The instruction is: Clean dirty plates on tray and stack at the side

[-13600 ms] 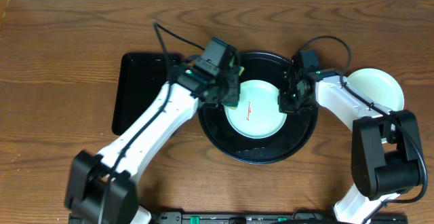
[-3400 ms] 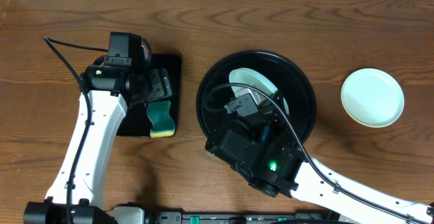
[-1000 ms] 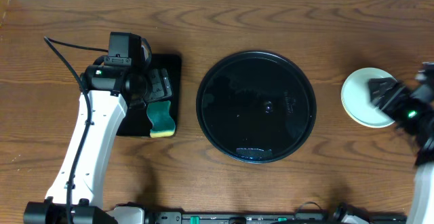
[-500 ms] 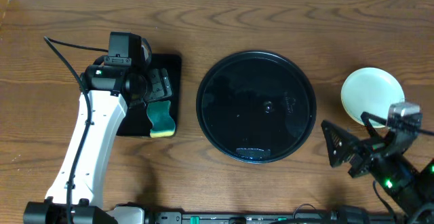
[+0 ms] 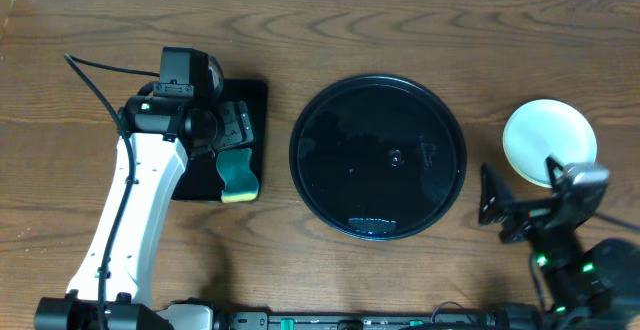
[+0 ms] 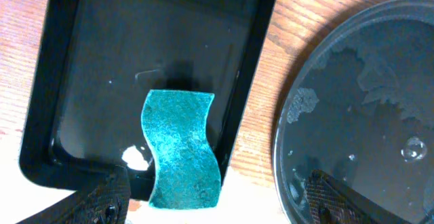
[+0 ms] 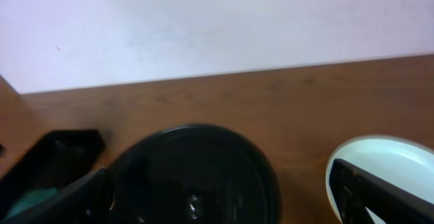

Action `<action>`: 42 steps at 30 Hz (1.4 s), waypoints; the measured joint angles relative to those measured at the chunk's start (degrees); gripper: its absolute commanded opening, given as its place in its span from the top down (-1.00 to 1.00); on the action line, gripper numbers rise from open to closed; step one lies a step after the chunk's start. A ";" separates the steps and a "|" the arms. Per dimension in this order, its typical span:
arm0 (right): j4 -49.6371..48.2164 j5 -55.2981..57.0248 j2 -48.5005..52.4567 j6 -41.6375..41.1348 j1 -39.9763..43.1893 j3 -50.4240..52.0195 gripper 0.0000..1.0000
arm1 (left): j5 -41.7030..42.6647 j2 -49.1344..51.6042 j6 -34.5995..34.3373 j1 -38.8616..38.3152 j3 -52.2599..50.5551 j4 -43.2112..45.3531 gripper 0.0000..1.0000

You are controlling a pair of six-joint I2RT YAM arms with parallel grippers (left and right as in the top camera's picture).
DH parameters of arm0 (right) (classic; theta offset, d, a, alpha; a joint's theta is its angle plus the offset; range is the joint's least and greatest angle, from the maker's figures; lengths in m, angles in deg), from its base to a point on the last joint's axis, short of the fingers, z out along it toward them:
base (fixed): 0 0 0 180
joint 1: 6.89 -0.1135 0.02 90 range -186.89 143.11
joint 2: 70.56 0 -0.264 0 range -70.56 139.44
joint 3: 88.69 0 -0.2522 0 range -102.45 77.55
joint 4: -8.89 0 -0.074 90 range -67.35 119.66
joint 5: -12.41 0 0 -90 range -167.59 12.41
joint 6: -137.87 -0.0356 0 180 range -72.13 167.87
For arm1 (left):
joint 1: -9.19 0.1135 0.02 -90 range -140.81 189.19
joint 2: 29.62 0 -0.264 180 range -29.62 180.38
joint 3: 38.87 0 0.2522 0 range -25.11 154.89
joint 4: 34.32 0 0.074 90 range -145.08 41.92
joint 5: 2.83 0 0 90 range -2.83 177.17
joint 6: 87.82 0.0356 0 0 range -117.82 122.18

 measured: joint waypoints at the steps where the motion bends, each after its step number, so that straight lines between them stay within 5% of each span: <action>1: -0.50 0.33 -2.36 0.00 0.00 2.91 -0.98 | -0.04 0.00 0.02 0.00 0.00 0.02 -0.67; 9: -11.08 3.37 -17.31 0.00 0.00 21.53 -0.99 | -0.02 0.00 0.00 0.00 0.00 0.07 -0.67; 19: -29.70 4.68 -17.77 -0.04 0.00 34.73 -0.99 | -0.04 0.00 0.02 0.00 0.00 0.04 -0.67; 42: -27.04 4.83 -17.86 -0.04 0.00 35.95 -0.99 | -0.07 0.00 0.07 0.00 0.00 0.07 -0.67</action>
